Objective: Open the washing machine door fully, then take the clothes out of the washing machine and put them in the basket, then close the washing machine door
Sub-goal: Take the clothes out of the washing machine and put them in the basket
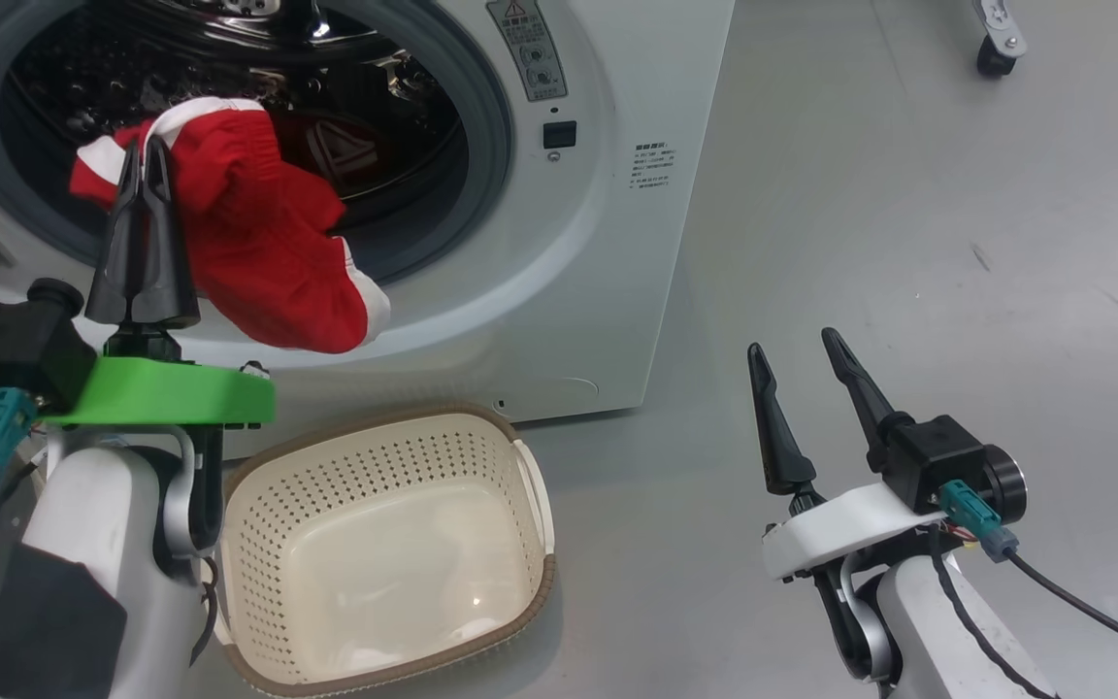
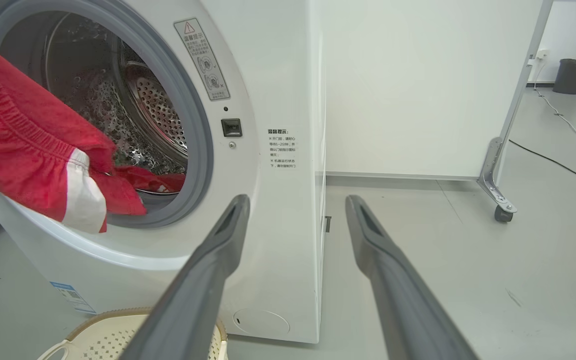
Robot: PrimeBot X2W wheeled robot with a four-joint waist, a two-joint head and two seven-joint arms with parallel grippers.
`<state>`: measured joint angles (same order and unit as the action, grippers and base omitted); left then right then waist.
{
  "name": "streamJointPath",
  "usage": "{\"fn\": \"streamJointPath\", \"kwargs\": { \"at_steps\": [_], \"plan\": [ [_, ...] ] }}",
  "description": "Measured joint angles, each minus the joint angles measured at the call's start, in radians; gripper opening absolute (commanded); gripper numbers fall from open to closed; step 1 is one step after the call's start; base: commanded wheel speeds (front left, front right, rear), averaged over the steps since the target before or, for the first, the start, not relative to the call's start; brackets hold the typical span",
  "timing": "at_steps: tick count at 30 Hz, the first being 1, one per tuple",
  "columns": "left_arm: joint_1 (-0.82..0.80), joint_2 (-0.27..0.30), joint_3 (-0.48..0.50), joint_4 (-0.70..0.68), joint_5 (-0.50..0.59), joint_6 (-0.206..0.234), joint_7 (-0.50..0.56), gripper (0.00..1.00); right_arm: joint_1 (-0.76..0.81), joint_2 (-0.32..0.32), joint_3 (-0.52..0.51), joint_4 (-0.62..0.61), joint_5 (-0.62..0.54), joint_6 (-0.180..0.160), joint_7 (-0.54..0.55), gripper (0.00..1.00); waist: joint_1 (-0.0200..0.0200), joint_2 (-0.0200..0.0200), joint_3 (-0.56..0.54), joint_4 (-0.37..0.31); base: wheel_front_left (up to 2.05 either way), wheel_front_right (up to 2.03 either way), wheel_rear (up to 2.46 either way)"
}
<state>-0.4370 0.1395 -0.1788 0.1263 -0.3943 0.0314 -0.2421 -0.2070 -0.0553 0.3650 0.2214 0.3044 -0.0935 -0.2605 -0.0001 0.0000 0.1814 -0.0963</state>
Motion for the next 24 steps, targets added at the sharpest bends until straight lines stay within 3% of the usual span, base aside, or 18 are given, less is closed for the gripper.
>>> {"fn": "streamJointPath", "kwargs": {
  "at_steps": [10,24],
  "plan": [
    [0.067,-0.001,-0.014,-0.107,0.009,0.018,-0.004,0.0,0.017,0.001,-0.007,-0.003,-0.005,0.004,0.0,1.0,0.0,0.0,-0.014,0.017,0.0,0.0,0.0],
    [0.212,-0.025,-0.039,-0.109,-0.016,0.038,0.084,0.0,0.017,0.001,0.0,-0.021,-0.005,0.013,0.0,1.0,0.0,0.0,0.009,0.013,0.0,0.0,0.0]
  ]
}}
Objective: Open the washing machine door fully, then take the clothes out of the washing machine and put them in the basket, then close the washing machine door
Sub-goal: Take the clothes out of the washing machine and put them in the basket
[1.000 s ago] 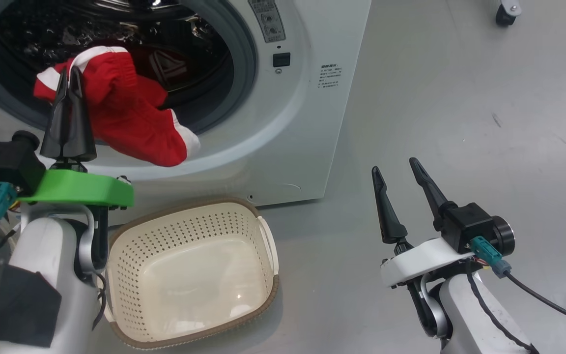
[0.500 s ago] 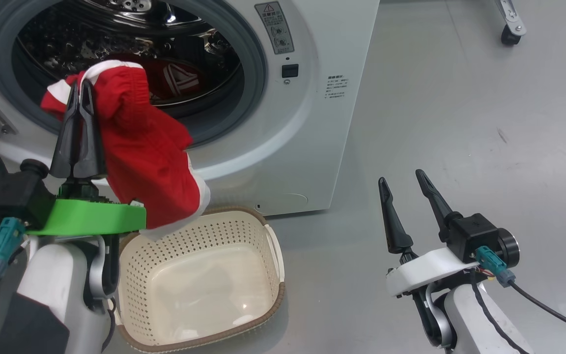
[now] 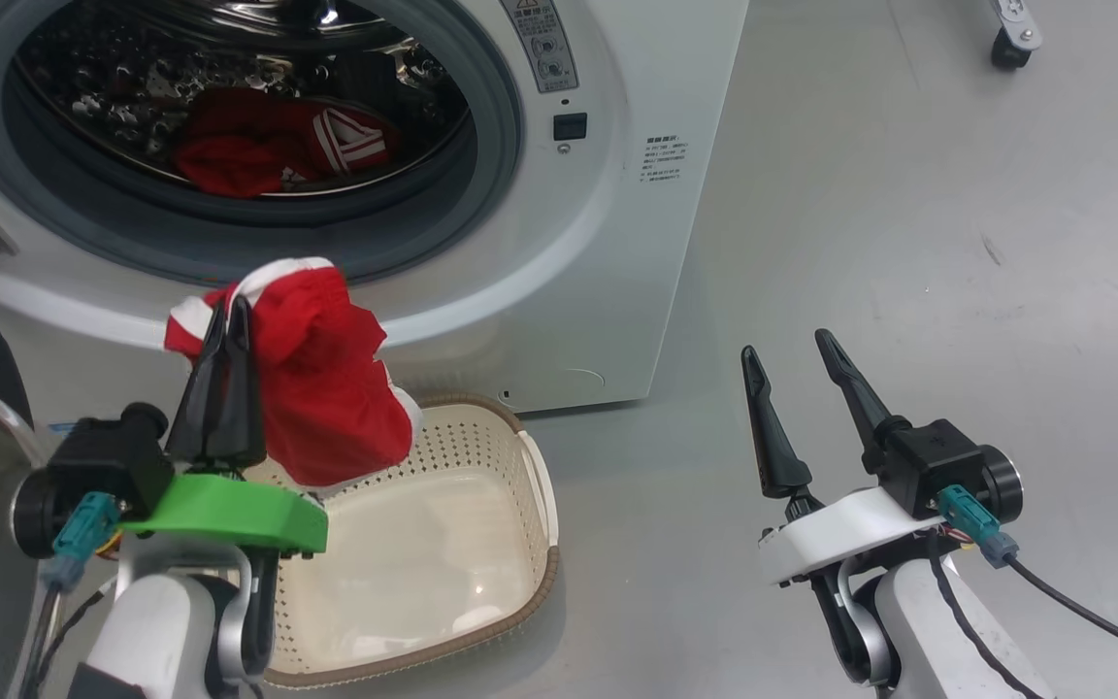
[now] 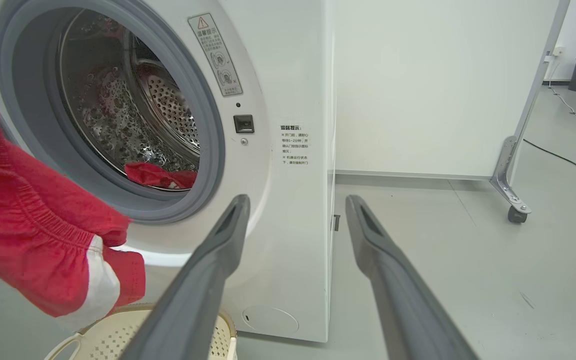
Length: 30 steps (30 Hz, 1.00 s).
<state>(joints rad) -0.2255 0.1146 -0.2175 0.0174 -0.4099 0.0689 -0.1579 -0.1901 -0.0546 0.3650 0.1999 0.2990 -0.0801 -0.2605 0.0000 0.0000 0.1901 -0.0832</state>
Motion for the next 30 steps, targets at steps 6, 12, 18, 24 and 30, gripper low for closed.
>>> {"fn": "streamJointPath", "kwargs": {
  "at_steps": [6,12,18,24,30],
  "plan": [
    [0.046,-0.002,-0.005,0.044,-0.015,0.005,0.035,0.0,-0.002,0.0,0.003,-0.017,-0.001,0.0,0.0,1.0,0.0,0.0,0.032,-0.007,0.0,0.0,0.0],
    [0.047,-0.003,-0.007,0.097,-0.039,0.005,0.06,0.0,-0.012,0.0,0.015,-0.034,-0.002,0.0,0.0,1.0,0.0,0.0,0.078,-0.017,0.0,0.0,0.0],
    [0.045,-0.003,-0.003,0.172,-0.053,0.005,0.084,0.0,-0.044,0.0,0.038,-0.056,-0.001,0.0,0.0,1.0,0.0,0.0,0.135,-0.034,0.0,0.0,0.0],
    [0.021,-0.001,0.01,0.262,-0.065,0.004,0.109,0.0,-0.09,-0.001,0.054,-0.087,0.007,0.0,0.0,1.0,0.0,0.0,0.2,-0.061,0.0,0.0,0.0],
    [-0.065,0.008,0.017,0.358,-0.075,-0.014,0.141,0.0,-0.127,-0.001,0.063,-0.112,0.016,-0.002,0.0,1.0,0.0,0.0,0.27,-0.092,0.0,0.0,0.0]
  ]
}}
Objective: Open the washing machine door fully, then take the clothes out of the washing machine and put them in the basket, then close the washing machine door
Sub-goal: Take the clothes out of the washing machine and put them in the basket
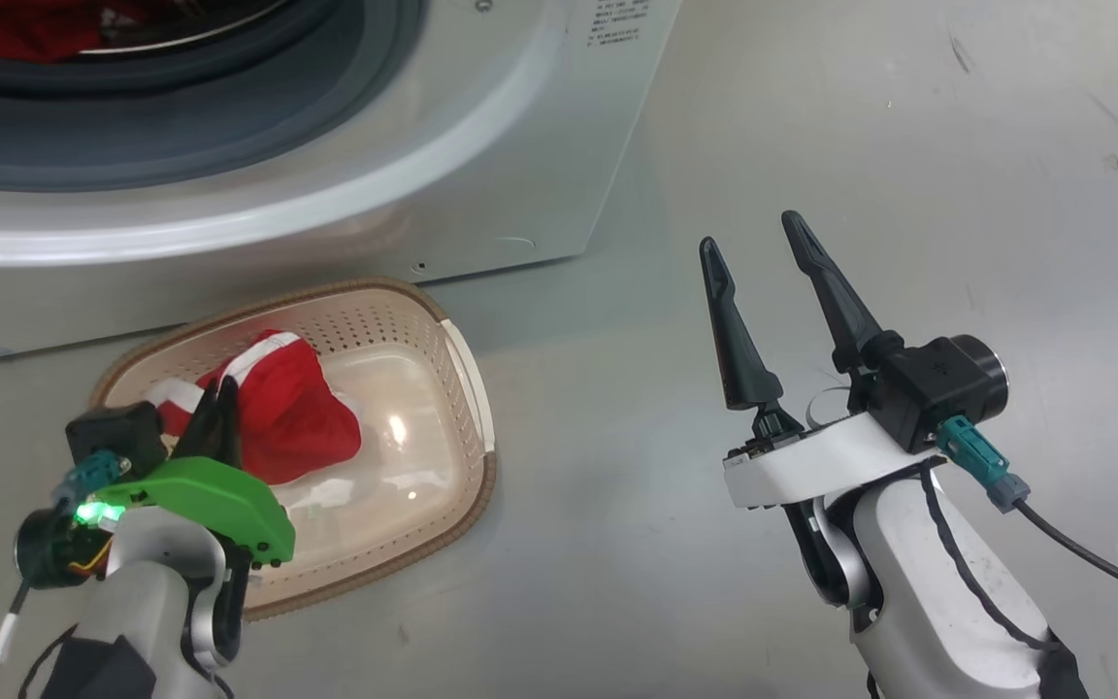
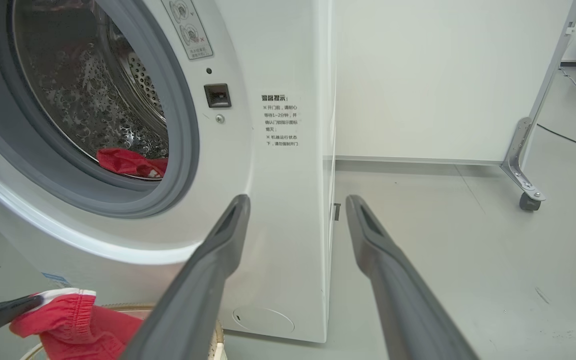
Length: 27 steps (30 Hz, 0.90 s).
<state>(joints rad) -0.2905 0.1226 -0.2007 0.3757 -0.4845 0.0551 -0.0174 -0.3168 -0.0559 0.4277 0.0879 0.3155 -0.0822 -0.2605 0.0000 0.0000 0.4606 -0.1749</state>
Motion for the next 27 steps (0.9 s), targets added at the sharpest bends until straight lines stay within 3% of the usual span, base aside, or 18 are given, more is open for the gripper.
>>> {"fn": "streamJointPath", "kwargs": {
  "at_steps": [14,27],
  "plan": [
    [-0.175,0.016,0.018,0.235,-0.031,-0.029,0.04,0.0,-0.075,0.0,0.006,-0.019,0.001,-0.016,0.0,1.0,0.0,0.0,0.157,-0.056,0.0,0.0,0.0],
    [-0.245,0.002,0.021,0.397,-0.044,-0.058,0.043,0.03,-0.089,0.0,0.005,0.001,0.001,-0.019,0.0,1.0,0.0,0.0,0.18,-0.057,0.0,0.0,0.0]
  ]
}}
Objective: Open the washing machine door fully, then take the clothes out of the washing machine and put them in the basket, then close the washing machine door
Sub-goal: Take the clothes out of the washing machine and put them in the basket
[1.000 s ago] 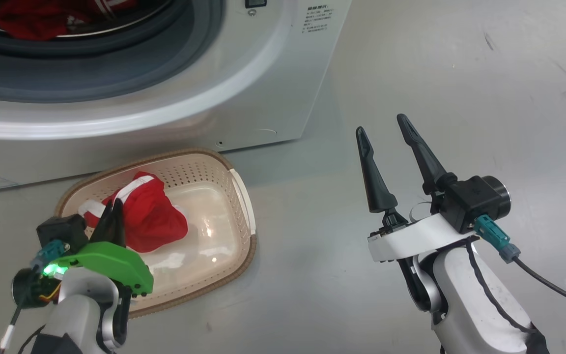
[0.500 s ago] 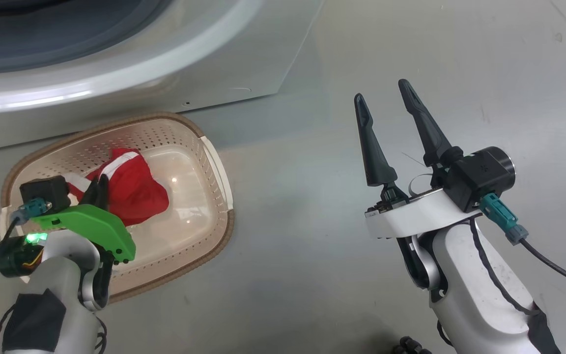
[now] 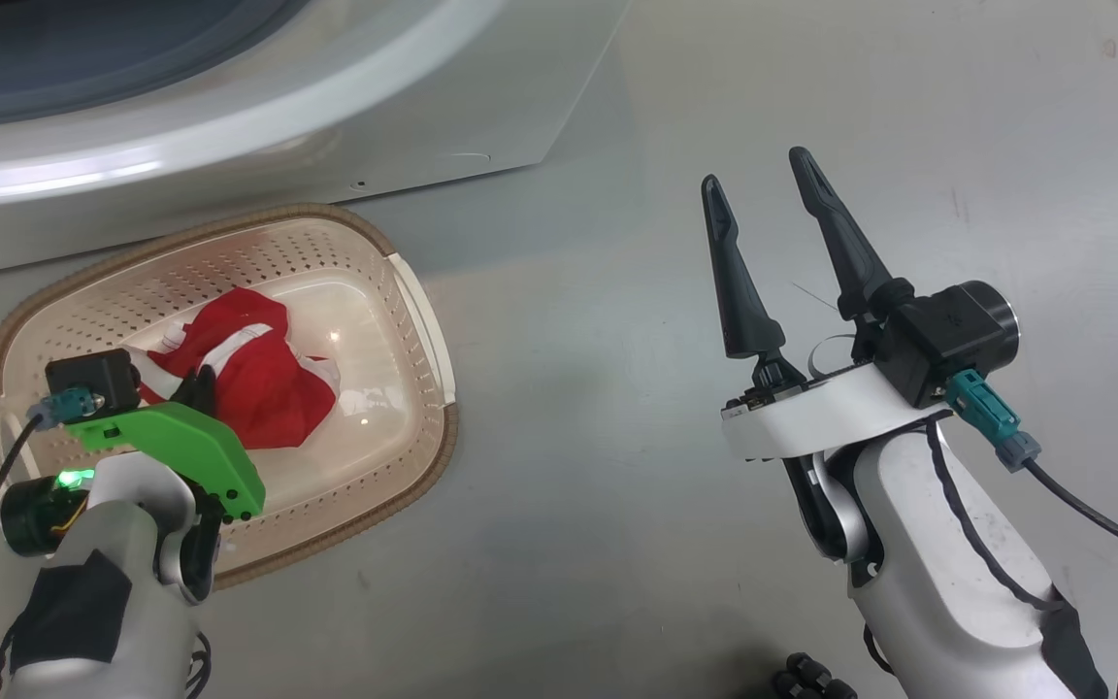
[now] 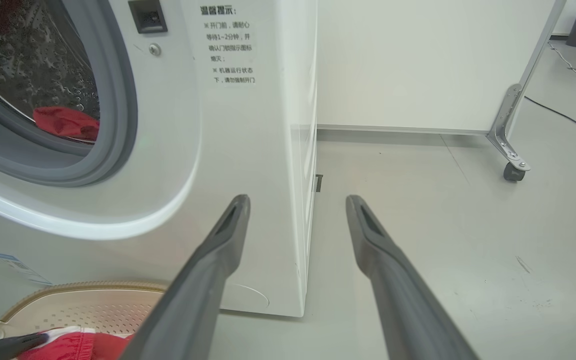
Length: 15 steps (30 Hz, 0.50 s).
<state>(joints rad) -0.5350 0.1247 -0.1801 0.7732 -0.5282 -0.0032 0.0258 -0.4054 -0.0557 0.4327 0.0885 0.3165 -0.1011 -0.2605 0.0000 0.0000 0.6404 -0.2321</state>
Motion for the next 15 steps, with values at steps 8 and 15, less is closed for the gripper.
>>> {"fn": "streamJointPath", "kwargs": {
  "at_steps": [8,15],
  "plan": [
    [-0.014,-0.007,-0.003,0.071,0.0,-0.018,-0.042,1.0,-0.003,0.0,0.001,0.022,0.0,-0.006,0.0,1.0,0.0,0.0,-0.027,0.008,0.0,0.0,0.0],
    [-0.018,-0.011,-0.035,0.096,0.021,-0.056,-0.113,1.0,-0.001,0.0,-0.01,0.045,0.0,-0.007,0.0,1.0,0.0,0.0,-0.067,0.023,0.0,0.0,0.0]
  ]
}}
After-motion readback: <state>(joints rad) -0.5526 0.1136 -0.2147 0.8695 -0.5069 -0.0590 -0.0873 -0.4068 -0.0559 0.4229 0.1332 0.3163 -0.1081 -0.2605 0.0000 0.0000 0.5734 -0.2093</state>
